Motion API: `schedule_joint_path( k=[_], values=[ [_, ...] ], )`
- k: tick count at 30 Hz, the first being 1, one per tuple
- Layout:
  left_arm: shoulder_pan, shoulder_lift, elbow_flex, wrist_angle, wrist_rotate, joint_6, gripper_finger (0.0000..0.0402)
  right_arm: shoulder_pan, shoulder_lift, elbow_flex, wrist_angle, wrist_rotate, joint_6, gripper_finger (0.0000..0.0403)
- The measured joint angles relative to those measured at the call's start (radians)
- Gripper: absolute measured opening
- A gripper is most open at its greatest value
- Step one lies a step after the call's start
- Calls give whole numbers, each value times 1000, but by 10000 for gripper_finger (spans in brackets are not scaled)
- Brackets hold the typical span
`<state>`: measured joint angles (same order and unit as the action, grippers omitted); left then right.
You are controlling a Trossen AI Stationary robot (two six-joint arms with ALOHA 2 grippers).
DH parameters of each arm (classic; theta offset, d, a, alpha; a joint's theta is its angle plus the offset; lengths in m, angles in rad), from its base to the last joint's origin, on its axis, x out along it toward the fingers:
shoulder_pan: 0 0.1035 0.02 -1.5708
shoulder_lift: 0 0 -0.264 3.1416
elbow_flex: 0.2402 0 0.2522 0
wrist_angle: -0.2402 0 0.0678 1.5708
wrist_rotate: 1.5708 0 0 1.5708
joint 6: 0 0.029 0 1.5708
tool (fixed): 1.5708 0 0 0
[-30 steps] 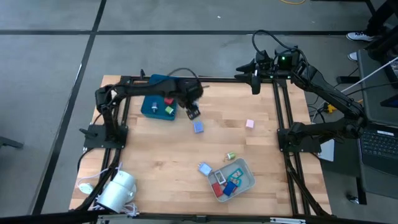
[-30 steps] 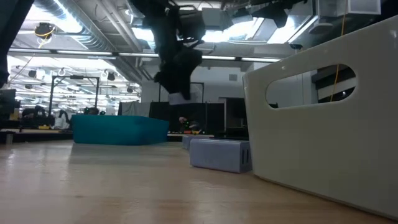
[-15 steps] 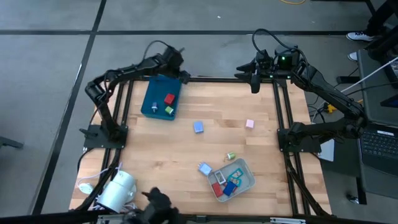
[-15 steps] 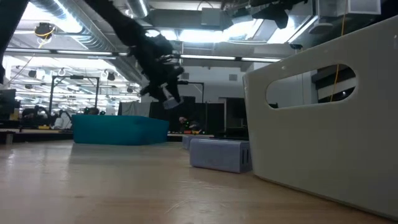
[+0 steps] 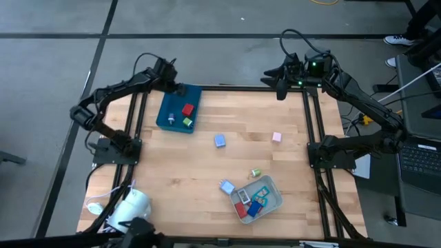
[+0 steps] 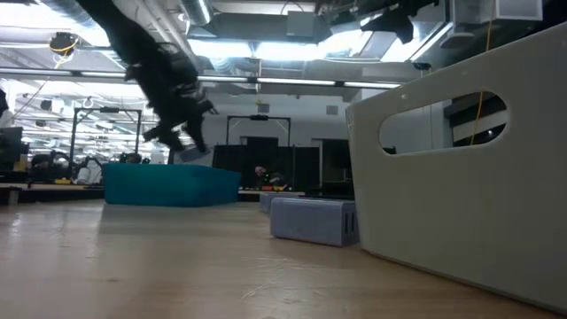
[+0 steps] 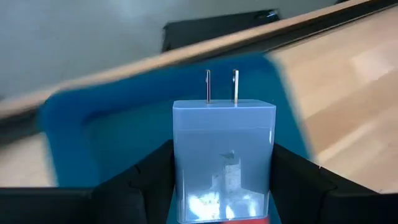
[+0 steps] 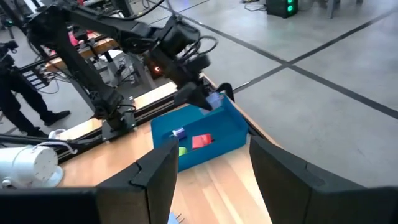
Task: Pick & Place Office items
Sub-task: Put the middle blue charger adapter into the blue bin, then put the bottom blue charger adapter into the blue bin
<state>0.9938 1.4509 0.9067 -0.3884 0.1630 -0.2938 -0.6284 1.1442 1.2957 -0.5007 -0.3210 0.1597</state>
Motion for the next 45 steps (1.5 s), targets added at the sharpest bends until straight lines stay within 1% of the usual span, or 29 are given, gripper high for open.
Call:
schedule_joint_path(
  k=[3,10,12,16,17,21,23,26,29,31,33,36,38,42,45],
  values=[
    [8,-12,-23,-3,-22,16,208,0,0,0,0,0,8,204],
    [10,-12,-22,-18,-18,37,208,0,0,0,0,18,16,204],
    [10,-12,-22,-14,6,32,208,0,0,0,0,18,17,204],
    [-1,-12,-22,3,111,7,210,0,0,0,0,18,20,204],
    [-9,-12,-22,4,115,-6,221,0,0,0,0,18,19,204],
    [-44,-12,-22,4,102,-17,301,0,0,0,0,18,16,204],
    [-63,-12,-22,8,103,-19,327,0,0,0,0,18,16,204],
    [-92,-12,-22,19,108,-27,338,0,0,0,0,17,16,204],
    [-124,-12,-18,30,108,-36,336,0,0,0,0,14,16,204],
    [-153,-12,1,29,120,-37,332,0,0,0,0,14,15,204],
    [-196,-12,35,33,153,-34,326,0,0,0,0,14,11,204],
    [-292,-12,106,-1,157,30,315,0,0,0,0,14,5,204],
    [-360,-8,164,-71,140,119,308,0,0,0,0,13,-3,204],
    [-497,37,274,-274,75,272,306,0,0,0,0,-4,-14,204],
    [-579,86,339,-331,70,341,306,0,0,0,0,-6,-14,204]
  ],
)
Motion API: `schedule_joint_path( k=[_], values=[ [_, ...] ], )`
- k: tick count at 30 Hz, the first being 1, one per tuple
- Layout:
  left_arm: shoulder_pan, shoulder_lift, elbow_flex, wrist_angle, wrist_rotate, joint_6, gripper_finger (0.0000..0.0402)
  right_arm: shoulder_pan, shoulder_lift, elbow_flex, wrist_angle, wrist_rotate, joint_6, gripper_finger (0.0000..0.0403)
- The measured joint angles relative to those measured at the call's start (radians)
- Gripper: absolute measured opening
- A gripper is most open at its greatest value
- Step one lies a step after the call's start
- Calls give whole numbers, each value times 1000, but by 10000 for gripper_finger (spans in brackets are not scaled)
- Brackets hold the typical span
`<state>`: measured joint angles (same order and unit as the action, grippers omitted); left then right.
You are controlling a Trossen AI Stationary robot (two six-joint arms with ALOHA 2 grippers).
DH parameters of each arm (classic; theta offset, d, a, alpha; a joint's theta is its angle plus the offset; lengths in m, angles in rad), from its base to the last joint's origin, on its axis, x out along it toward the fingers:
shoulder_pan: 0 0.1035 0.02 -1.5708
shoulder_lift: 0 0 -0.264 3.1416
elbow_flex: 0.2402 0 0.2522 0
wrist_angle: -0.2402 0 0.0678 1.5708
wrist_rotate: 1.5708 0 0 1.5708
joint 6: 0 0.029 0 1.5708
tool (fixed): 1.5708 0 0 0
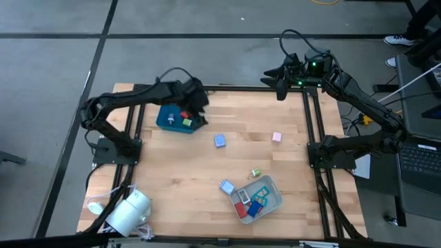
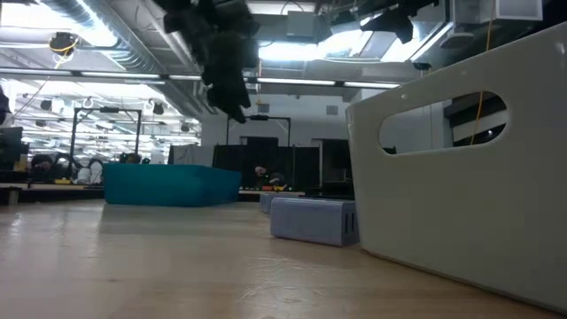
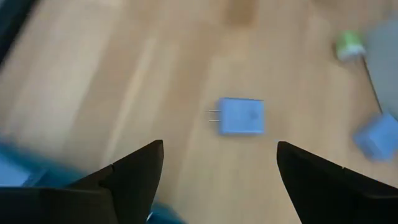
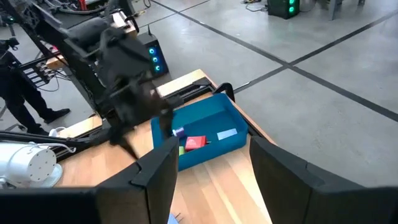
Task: Pick & Place Office items
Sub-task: Put the bottom blue charger adapter into the blue bin
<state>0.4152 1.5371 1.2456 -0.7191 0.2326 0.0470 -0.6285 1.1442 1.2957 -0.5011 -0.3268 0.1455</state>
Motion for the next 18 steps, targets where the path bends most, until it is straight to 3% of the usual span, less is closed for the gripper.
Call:
schedule_joint_path(
  k=[6,11,18],
  values=[
    [-180,132,126,-25,85,183,306,0,0,0,0,-7,-20,204],
    [-287,261,247,-35,91,277,306,0,0,0,0,-57,-47,204],
    [-433,439,358,-59,88,283,306,0,0,0,-6,-143,-73,203]
  ],
)
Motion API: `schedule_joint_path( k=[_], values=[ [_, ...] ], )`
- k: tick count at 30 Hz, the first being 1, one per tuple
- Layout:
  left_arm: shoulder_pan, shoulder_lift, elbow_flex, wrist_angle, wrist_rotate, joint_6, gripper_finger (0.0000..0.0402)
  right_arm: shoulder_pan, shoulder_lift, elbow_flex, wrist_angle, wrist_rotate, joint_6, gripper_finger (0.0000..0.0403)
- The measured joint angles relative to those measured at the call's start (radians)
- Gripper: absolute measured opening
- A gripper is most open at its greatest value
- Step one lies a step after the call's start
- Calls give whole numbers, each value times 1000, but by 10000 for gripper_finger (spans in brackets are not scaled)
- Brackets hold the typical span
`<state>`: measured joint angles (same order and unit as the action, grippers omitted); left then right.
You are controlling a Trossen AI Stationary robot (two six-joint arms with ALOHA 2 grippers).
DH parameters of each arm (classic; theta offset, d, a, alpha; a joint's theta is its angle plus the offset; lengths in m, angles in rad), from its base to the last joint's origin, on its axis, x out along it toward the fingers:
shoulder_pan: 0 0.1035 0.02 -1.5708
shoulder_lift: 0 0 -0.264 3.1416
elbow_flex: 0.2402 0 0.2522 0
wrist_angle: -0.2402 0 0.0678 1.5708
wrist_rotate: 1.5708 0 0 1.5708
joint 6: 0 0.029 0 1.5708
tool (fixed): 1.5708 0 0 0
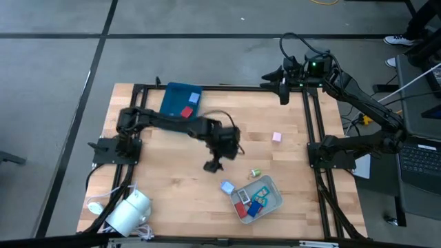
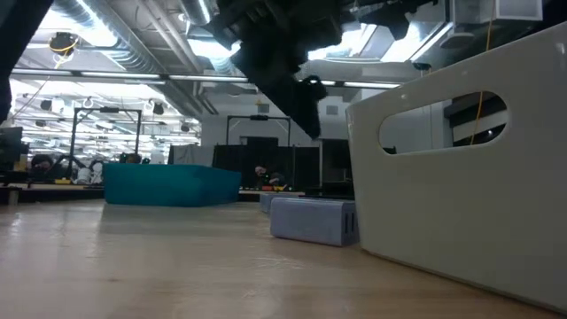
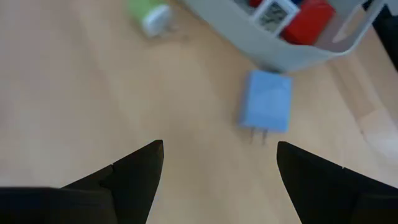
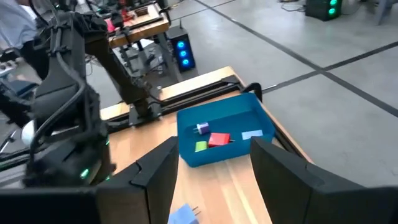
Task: Pick & Place Office items
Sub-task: Put the bottom blue charger adapter into the blue bin
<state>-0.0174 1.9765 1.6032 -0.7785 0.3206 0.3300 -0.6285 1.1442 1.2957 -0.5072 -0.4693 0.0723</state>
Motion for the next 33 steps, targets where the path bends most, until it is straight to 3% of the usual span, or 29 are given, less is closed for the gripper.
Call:
schedule_joint_path(
  k=[12,20,33],
  values=[
    [-189,133,76,17,-88,-100,306,0,0,0,-10,-21,-34,203],
    [-203,178,76,17,-172,-177,306,0,0,0,-10,-21,-35,203],
    [-204,183,41,114,-118,-197,306,0,0,0,-11,-17,-36,203]
  ],
)
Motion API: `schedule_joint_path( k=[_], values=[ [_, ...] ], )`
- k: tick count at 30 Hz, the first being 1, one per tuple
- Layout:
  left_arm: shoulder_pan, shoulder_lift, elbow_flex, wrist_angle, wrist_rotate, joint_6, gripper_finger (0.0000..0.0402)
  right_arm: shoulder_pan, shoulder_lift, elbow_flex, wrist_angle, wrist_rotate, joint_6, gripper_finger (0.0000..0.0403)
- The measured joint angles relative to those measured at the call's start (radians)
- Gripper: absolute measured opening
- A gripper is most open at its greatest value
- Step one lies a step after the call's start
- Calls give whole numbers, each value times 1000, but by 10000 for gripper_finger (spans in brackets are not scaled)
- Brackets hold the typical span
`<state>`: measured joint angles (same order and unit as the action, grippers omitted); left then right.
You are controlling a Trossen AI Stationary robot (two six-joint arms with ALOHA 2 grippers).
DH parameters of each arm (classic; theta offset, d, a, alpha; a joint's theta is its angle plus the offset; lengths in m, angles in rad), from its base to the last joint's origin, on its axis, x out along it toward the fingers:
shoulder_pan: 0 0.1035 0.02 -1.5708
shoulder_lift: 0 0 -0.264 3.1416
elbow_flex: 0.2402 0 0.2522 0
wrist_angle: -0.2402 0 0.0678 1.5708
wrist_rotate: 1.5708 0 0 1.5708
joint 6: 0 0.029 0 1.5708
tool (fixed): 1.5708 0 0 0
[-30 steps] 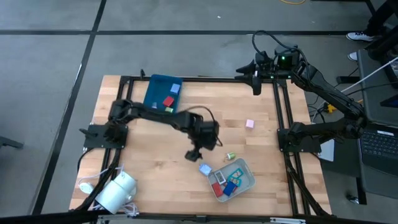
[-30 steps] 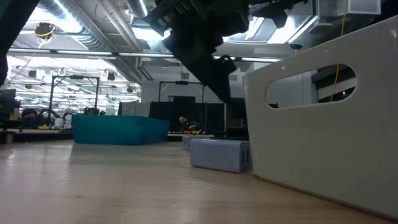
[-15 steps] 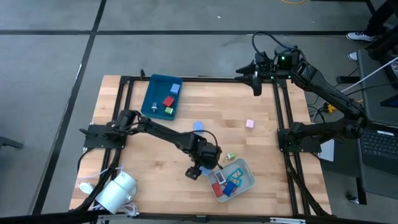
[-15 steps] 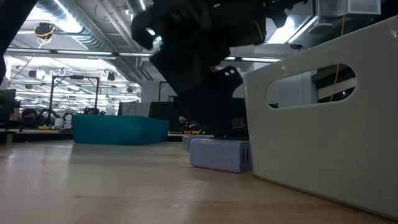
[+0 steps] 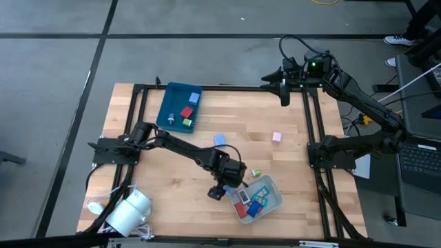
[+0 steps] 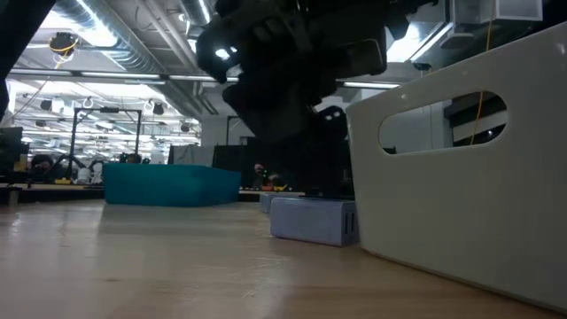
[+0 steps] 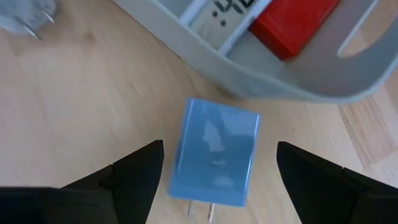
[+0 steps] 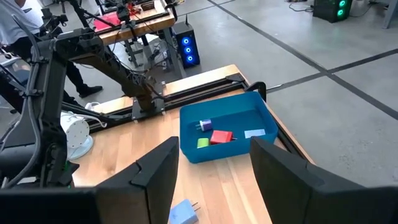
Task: Pick & Place Office items
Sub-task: Put the bottom blue charger adapter into the blue bin
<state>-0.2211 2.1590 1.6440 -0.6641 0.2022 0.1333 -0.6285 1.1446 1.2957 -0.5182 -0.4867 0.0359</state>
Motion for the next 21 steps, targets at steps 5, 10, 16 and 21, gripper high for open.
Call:
schedule_joint_path(
  k=[5,10,16,21],
  values=[
    [0,15,-5,4,6,7,306,0,0,0,-2,0,-9,203],
    [1,58,-3,3,30,0,306,0,0,0,-5,1,-19,203],
    [11,77,-1,-17,40,-14,269,0,0,0,-14,9,-19,203],
    [55,80,-1,-21,105,-87,210,0,0,0,-14,31,-21,203]
  ],
)
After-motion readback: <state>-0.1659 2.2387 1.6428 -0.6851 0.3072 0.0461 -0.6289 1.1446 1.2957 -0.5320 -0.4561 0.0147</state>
